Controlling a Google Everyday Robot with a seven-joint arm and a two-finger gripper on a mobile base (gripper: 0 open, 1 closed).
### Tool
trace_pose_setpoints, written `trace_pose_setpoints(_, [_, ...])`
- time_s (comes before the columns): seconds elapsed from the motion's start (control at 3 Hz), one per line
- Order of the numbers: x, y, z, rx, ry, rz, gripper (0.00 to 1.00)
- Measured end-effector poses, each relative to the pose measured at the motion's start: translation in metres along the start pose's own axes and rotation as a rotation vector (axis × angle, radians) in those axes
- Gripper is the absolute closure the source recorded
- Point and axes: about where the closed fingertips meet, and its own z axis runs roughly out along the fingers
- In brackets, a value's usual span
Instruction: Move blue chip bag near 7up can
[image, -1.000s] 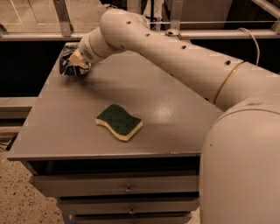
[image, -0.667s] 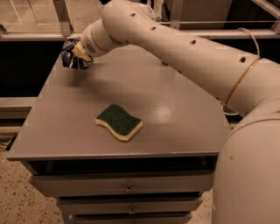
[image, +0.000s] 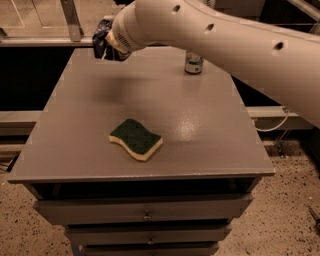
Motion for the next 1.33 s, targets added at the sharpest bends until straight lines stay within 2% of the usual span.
trace_pose_setpoints(0.33, [0.002, -0.03, -0.077, 0.191, 0.038, -0.028, 1.0])
trace_pose_setpoints(0.67, [0.003, -0.051, -0.125, 0.323, 0.069, -0.027, 1.0])
trace_pose_setpoints(1.0, [0.031, -0.075, -0.151, 0.412, 0.119, 0.021, 1.0])
trace_pose_setpoints(1.33, [0.086, -0.096, -0.17, 0.464, 0.194, 0.113, 1.0])
